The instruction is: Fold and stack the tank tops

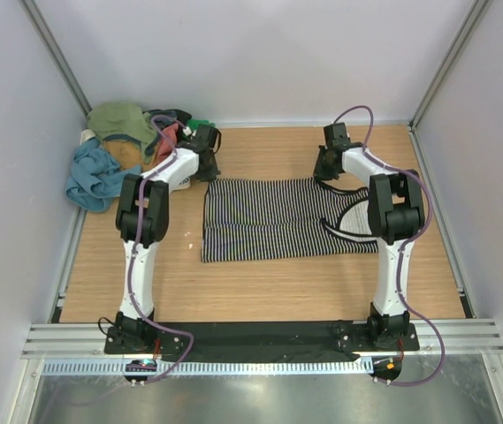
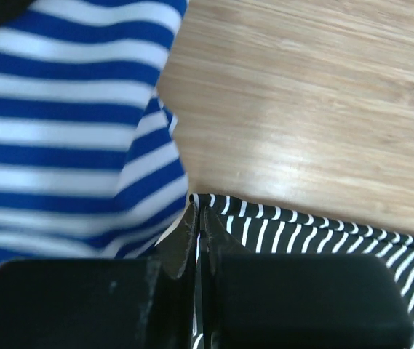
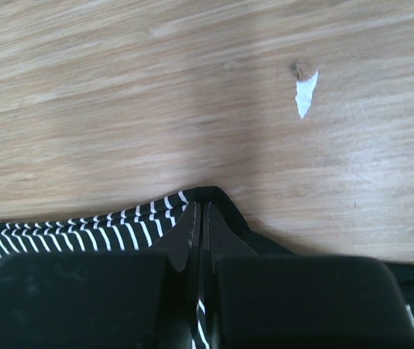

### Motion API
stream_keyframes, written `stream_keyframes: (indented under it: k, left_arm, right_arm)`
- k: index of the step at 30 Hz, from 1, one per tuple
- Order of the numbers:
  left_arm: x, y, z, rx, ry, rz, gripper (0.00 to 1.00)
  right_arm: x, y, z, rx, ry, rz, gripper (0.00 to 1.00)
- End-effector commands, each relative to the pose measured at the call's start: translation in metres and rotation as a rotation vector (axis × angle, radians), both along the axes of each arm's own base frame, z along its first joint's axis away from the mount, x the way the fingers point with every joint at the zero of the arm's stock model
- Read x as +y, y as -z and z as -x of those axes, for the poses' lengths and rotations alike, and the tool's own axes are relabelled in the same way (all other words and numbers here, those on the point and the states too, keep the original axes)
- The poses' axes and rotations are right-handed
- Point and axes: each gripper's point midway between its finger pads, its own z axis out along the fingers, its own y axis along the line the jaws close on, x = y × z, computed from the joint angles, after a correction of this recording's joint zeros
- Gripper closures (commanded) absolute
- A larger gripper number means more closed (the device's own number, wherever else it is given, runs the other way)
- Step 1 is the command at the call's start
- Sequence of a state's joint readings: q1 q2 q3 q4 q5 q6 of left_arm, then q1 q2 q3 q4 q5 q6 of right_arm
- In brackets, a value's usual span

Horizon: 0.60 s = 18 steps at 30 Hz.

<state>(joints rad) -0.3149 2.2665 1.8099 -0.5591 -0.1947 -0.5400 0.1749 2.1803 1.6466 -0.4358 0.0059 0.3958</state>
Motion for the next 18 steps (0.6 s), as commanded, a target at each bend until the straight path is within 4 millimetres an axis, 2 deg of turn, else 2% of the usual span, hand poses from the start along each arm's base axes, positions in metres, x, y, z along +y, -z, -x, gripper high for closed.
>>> stream_keyframes:
  k: [1, 3, 4, 5, 12, 14, 18]
  left_arm:
    - [0.002, -0.063, 0.0, -0.112, 0.01, 0.004, 1.0]
    - [0.001, -0.065, 0.007, -0.112, 0.019, 0.002, 1.0]
    - [0.0, -0.076, 0.009, -0.135, 0.022, 0.007, 1.0]
    - [-0.001, -0.078, 0.011, -0.137, 0.028, 0.014, 1.0]
    - [-0.005, -0.082, 0.03, -0.147, 0.05, 0.062, 1.0]
    - [-0.005, -0.079, 0.038, -0.136, 0.055, 0.063, 1.0]
    - [-0.005, -0.081, 0.051, -0.144, 0.058, 0.062, 1.0]
  right_arm:
    - [0.0, -0.053, 0.001, -0.099, 0.019, -0.005, 0.99]
    - [-0.002, -0.054, 0.01, -0.099, 0.029, 0.003, 0.99]
    - [-0.003, -0.066, 0.01, -0.134, 0.039, 0.003, 0.99]
    - [-0.004, -0.064, 0.016, -0.127, 0.042, 0.006, 0.99]
    - [-0.008, -0.073, 0.037, -0.145, 0.051, 0.003, 0.99]
    - [-0.009, -0.068, 0.045, -0.132, 0.052, 0.003, 0.99]
    - [-0.007, -0.07, 0.056, -0.141, 0.047, -0.004, 0.99]
